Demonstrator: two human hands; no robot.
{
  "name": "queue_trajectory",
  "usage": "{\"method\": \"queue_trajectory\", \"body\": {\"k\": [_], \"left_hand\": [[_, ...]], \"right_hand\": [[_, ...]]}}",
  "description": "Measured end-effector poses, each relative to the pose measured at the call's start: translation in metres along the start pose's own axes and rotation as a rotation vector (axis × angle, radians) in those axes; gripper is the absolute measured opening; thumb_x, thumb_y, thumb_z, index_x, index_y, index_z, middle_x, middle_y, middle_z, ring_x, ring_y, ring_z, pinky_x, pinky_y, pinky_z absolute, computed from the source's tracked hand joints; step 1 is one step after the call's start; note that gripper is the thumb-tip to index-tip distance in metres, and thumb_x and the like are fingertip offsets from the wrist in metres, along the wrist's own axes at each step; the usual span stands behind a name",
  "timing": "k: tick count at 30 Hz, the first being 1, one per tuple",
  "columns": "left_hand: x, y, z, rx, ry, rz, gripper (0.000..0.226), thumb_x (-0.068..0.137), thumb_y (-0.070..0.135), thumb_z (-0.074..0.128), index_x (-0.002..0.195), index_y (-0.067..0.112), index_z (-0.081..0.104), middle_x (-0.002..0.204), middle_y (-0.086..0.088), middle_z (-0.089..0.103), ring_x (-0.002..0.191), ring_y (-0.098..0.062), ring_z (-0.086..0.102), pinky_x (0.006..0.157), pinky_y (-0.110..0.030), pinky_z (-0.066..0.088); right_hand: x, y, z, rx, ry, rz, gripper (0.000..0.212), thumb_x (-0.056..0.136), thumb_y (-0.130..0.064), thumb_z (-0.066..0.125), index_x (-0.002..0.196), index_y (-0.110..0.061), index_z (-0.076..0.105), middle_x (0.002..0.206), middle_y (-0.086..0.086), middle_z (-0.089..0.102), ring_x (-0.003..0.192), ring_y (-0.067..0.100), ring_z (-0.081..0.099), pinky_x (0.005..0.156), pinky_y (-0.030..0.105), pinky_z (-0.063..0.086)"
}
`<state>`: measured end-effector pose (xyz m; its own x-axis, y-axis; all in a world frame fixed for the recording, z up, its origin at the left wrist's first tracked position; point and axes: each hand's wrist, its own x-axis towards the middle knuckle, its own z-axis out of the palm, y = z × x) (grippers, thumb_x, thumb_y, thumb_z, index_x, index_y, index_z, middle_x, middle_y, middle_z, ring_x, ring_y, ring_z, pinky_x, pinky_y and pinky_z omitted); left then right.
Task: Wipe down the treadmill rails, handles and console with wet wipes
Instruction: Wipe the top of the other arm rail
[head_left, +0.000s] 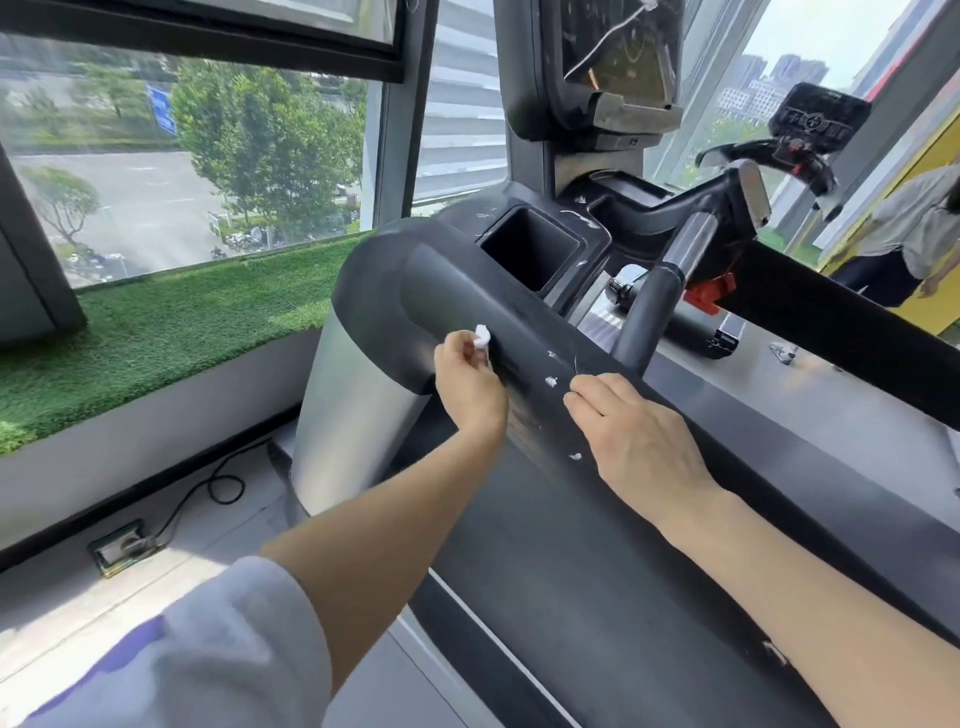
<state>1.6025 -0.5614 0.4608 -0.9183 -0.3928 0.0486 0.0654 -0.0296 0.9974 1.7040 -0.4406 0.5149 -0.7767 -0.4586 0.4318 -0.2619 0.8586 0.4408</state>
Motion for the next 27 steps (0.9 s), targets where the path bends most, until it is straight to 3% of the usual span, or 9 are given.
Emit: {"method": "queue_trajectory", "body": {"k": [4,8,13,15,19,21,24,27], "left_hand": [[-0.067,-0.009,0.007,-0.021,-0.112,0.049,0.015,0.094,0.004,0.05,0.087,0.016,0.056,0.095,-0.002,0.056,0.074,0.0,0.05,0.066,-0.004,0.035],[-0.087,-0.004,0.011,-0.014,-0.103,0.081,0.015,0.093,0.003,0.051,0.086,0.016,0.055,0.093,-0.001,0.055,0.074,-0.001,0.05,0.066,-0.006,0.035],[-0.045,0.017,0.017,-0.018,0.004,0.004,0.011,0.096,0.017,0.052,0.085,0.017,0.053,0.1,-0.008,0.06,0.077,-0.011,0.049,0.069,-0.018,0.035],[-0.063,0.013,0.019,-0.021,-0.021,0.016,0.009,0.096,0.015,0.052,0.086,0.016,0.053,0.099,-0.009,0.06,0.073,-0.007,0.05,0.067,-0.011,0.035],[-0.096,0.004,0.023,-0.023,-0.051,0.023,0.012,0.095,0.012,0.052,0.084,0.016,0.052,0.095,-0.009,0.06,0.069,-0.002,0.049,0.061,-0.004,0.035],[-0.079,0.017,0.027,-0.027,0.003,0.018,0.013,0.096,0.015,0.053,0.082,0.016,0.052,0.096,-0.011,0.06,0.067,-0.003,0.047,0.06,-0.008,0.034],[-0.05,0.037,0.028,0.001,0.043,0.003,0.015,0.097,0.023,0.052,0.084,0.015,0.052,0.097,-0.011,0.061,0.07,-0.01,0.046,0.059,-0.014,0.03],[-0.065,0.027,0.025,0.021,0.004,0.048,0.011,0.096,0.015,0.052,0.085,0.013,0.054,0.095,-0.01,0.06,0.069,-0.008,0.046,0.057,-0.008,0.035]], "right_hand": [[-0.02,0.012,-0.003,0.037,-0.005,0.047,0.025,0.067,0.007,0.062,0.085,-0.01,0.066,0.099,0.001,0.065,0.087,0.021,0.062,0.046,0.025,0.048],[-0.032,0.02,-0.008,0.024,0.017,0.013,0.023,0.07,0.003,0.053,0.083,-0.011,0.066,0.096,0.001,0.065,0.084,0.022,0.063,0.042,0.023,0.044],[-0.033,0.021,-0.015,0.061,-0.035,0.027,0.026,0.064,0.005,0.073,0.083,-0.011,0.066,0.093,0.001,0.063,0.082,0.021,0.061,0.039,0.018,0.032],[-0.036,0.023,-0.016,0.07,-0.034,0.047,0.026,0.064,0.004,0.072,0.084,-0.011,0.065,0.091,0.0,0.062,0.081,0.02,0.061,0.041,0.018,0.028],[-0.043,0.025,-0.015,0.11,-0.037,0.055,0.026,0.066,0.002,0.075,0.088,-0.01,0.066,0.093,0.002,0.062,0.083,0.022,0.061,0.039,0.021,0.038],[-0.042,0.025,-0.017,0.099,-0.045,0.053,0.027,0.065,0.0,0.077,0.088,-0.01,0.067,0.093,0.001,0.062,0.082,0.022,0.061,0.037,0.017,0.03],[-0.041,0.024,-0.02,0.065,-0.054,0.063,0.029,0.063,-0.001,0.079,0.086,-0.012,0.066,0.092,-0.001,0.062,0.081,0.02,0.06,0.045,0.01,0.002],[-0.042,0.024,-0.02,0.077,-0.046,0.069,0.029,0.062,0.0,0.079,0.085,-0.012,0.065,0.091,-0.001,0.062,0.08,0.02,0.06,0.043,0.011,0.005]]}}
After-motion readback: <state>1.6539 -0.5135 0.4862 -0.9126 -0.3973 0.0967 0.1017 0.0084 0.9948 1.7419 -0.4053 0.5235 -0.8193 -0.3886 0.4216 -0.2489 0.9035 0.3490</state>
